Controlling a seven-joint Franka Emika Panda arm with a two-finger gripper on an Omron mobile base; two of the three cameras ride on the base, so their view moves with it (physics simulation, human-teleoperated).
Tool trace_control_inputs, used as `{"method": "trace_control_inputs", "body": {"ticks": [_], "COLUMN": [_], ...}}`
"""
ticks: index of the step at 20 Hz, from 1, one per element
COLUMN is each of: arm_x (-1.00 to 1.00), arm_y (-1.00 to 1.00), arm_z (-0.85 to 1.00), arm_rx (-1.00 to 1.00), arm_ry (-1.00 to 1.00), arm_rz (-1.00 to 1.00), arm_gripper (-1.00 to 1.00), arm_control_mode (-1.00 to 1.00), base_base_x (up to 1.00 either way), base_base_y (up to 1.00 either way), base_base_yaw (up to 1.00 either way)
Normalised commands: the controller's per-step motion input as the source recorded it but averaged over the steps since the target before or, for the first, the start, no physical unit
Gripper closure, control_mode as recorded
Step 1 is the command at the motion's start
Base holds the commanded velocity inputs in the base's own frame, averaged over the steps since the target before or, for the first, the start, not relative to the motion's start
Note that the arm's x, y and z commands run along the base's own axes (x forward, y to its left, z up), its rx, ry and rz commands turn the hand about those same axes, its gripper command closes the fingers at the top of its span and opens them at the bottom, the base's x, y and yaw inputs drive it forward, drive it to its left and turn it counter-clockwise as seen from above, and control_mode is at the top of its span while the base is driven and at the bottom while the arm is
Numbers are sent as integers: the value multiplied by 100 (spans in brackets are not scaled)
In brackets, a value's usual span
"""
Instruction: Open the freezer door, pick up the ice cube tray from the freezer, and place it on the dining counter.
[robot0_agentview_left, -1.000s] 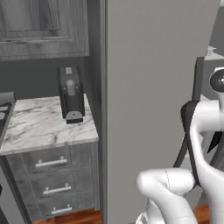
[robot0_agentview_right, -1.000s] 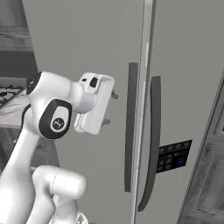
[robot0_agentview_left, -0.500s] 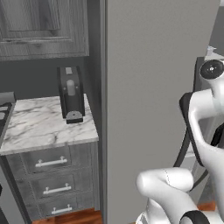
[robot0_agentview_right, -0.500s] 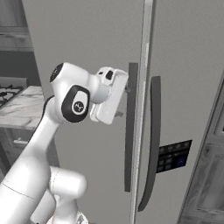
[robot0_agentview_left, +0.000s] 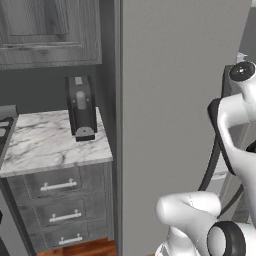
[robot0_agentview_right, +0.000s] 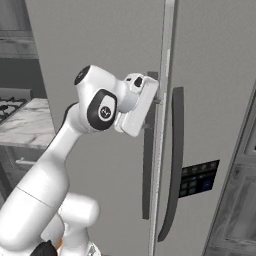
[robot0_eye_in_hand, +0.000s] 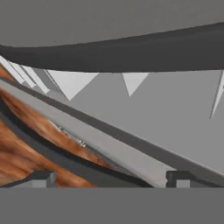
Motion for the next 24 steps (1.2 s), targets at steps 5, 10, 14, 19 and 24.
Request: {"method": "trace_control_inputs", "body": {"ticks": [5, 10, 14, 19, 24], "arm_x": [19, 20, -18, -46, -3], "arm_y": [-39, -3, -23, -8, 21], "arm_z": [0, -1, 0, 0, 0], "arm_rx": [3, 0, 3, 4, 1], "arm_ry": [4, 2, -1, -6, -6], "arm_rz": [0, 3, 5, 10, 11], "arm_gripper": [-100, -100, -100, -100, -100], "arm_control_mode": [-100, -100, -100, -100, -100], "base_base_x": [0, 0, 0, 0, 0], "base_base_y": [0, 0, 0, 0, 0], "base_base_yaw": [0, 0, 0, 0, 0]}}
